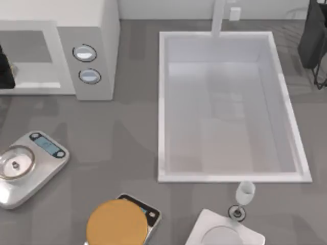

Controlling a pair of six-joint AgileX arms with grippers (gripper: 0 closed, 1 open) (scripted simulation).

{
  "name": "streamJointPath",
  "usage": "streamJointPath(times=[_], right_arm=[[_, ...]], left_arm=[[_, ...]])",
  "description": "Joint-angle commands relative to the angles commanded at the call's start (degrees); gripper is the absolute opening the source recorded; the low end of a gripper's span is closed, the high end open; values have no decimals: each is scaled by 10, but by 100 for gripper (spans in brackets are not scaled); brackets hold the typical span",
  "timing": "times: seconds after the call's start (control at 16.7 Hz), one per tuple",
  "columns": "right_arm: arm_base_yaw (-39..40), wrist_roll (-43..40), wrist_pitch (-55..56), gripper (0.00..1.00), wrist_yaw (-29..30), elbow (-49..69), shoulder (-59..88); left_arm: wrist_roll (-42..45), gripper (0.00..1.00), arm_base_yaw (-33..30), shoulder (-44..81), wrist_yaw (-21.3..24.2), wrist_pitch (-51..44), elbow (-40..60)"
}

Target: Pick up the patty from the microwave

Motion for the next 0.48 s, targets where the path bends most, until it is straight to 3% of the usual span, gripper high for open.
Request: streamJointPath(times=[0.48], right_arm=[[0,0,0,100,0,0,0]], left_arm=[[17,100,41,424,44,201,159]])
